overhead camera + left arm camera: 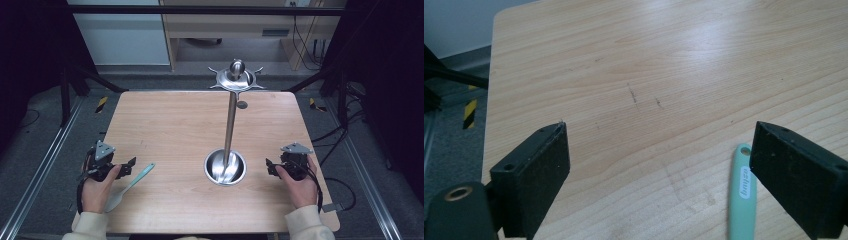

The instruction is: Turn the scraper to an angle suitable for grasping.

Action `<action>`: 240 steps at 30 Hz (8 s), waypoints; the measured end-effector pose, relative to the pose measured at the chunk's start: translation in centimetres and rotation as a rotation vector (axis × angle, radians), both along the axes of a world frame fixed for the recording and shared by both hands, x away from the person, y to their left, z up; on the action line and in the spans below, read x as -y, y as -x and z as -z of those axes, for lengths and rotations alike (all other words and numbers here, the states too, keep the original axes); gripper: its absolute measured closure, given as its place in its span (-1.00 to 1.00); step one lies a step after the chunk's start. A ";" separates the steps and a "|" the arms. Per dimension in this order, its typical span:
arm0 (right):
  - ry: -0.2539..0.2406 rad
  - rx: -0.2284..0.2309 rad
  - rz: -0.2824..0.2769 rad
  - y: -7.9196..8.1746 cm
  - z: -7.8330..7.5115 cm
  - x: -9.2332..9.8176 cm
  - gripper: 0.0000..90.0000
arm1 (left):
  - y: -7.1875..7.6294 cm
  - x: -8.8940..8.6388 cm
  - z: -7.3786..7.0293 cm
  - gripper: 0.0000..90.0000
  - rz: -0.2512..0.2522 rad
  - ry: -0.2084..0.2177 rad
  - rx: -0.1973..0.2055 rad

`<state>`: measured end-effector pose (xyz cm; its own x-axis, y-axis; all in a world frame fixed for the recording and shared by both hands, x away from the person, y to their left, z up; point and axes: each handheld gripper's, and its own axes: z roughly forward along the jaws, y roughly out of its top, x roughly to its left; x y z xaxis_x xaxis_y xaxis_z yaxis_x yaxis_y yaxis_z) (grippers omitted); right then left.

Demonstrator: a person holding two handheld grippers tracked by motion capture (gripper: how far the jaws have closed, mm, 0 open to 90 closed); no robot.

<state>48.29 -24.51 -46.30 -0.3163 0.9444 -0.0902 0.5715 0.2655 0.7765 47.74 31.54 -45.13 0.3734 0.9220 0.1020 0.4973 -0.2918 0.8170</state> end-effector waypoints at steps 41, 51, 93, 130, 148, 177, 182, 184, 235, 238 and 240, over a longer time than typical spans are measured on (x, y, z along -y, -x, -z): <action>0.019 0.004 -0.024 0.0 0.0 -0.6 -0.51 | -1.7 3.4 2.6 1.00 0.199 -0.133 -0.215; 0.017 0.002 -0.026 0.0 0.0 -0.6 -0.51 | -1.7 4.0 3.1 1.00 0.226 -0.152 -0.252; 0.021 0.000 -0.019 0.0 0.1 -0.4 -0.50 | -2.8 9.3 -0.6 0.65 0.394 -0.338 -0.518; 0.025 -0.009 -0.025 -0.1 0.3 -0.8 -0.50 | -4.6 9.8 1.0 0.63 0.469 -0.434 -0.648; 0.017 -0.006 -0.041 -0.1 0.2 -0.9 -0.56 | -2.9 8.9 -4.1 0.64 0.445 -0.243 -0.425; -0.008 -0.007 -0.065 -0.2 0.2 -0.7 -0.84 | -0.1 8.3 -9.0 0.65 0.447 -0.109 -0.209; -0.011 -0.003 -0.069 -0.2 0.1 -0.7 -0.84 | 0.3 8.5 -9.5 0.65 0.461 -0.093 -0.186; -0.010 -0.005 -0.067 -0.2 0.1 -0.8 -0.84 | 0.5 8.8 -9.6 0.65 0.477 -0.092 -0.173; 0.025 0.073 -0.062 1.2 0.5 -0.6 -0.70 | 3.1 15.7 -13.2 0.65 0.635 -0.004 -0.003; 0.011 0.076 -0.063 1.3 0.4 -0.8 -0.70 | 2.8 16.3 -13.9 0.65 0.636 0.000 -0.006; 0.009 0.080 -0.063 1.2 0.4 -0.7 -0.71 | 2.6 16.6 -14.4 0.65 0.631 -0.008 -0.006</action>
